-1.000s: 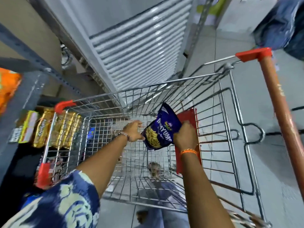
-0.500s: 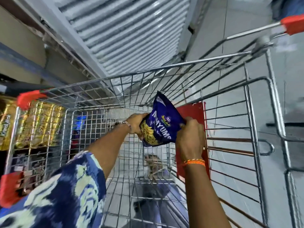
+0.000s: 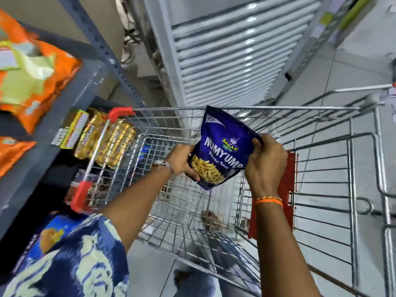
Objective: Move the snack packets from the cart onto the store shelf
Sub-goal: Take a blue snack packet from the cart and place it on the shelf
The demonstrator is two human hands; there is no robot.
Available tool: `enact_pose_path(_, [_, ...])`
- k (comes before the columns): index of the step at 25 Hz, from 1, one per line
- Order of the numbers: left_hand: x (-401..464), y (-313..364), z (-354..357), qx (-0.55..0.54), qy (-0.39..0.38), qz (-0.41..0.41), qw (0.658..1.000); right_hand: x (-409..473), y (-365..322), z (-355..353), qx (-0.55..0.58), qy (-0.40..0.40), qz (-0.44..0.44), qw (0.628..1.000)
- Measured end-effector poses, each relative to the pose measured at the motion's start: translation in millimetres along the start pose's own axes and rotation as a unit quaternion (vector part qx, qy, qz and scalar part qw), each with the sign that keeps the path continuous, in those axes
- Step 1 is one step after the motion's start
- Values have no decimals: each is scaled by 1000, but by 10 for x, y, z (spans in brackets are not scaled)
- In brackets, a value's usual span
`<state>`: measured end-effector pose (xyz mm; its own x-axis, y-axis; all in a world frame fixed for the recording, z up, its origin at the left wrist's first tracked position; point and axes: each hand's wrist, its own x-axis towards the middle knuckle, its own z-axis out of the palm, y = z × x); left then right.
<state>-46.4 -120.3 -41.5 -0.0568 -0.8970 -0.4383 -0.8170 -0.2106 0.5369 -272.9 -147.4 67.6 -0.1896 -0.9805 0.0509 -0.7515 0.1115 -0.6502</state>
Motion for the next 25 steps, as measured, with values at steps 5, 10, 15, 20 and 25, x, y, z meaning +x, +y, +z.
enact_pose_path(5, [-1019,56,-847,-35,161,-3,986,-115,-1079,-377,90,-13,-144,985])
enact_pose_path(10, [-2211,340,-1816,-15,359,-39,933,-310,-2513,-1019,210,4,-344,915])
enact_pose_path(15, [-3434,678,-2809,76,533,-90,838,-604,-4108,-1800,325,68,-521,787])
enact_pose_path(20, [-4202,879,-3534,78,622,-158,763,-896,-5393,-2303,399,105,-573,708])
enact_pose_path(25, [-4553,947,-4051,113,709,-180,673,-1100,-6282,-2401,408,114,-606,674])
